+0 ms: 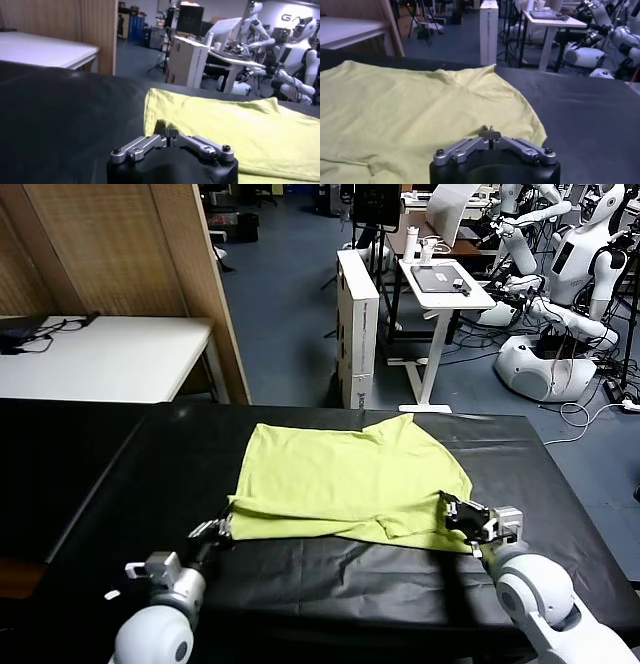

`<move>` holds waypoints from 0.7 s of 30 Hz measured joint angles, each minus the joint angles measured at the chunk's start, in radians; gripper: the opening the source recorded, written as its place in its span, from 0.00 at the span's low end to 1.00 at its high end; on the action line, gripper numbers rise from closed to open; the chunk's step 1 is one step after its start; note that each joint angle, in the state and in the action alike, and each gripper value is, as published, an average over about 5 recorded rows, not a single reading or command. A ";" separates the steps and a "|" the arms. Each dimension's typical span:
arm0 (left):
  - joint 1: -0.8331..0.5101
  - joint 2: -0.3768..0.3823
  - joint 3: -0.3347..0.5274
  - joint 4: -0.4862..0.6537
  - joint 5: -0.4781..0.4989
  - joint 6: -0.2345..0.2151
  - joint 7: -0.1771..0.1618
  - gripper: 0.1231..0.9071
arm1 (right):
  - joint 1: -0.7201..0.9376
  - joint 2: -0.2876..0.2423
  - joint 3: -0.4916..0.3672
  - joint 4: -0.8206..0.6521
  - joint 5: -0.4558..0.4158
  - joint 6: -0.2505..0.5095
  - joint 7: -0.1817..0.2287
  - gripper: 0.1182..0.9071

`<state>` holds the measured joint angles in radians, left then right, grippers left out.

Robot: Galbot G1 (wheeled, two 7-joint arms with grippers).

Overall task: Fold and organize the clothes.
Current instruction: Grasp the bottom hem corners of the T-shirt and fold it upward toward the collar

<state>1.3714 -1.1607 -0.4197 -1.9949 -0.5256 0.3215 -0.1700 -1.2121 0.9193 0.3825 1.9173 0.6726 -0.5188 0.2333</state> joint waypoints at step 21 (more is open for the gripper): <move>-0.071 0.026 0.033 0.063 -0.001 0.013 -0.005 0.25 | -0.016 -0.013 0.022 0.010 0.000 -0.007 -0.041 0.31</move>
<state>1.3005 -1.1351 -0.3866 -1.9319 -0.5268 0.3345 -0.1755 -1.2278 0.9063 0.4043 1.9272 0.6725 -0.5259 0.1925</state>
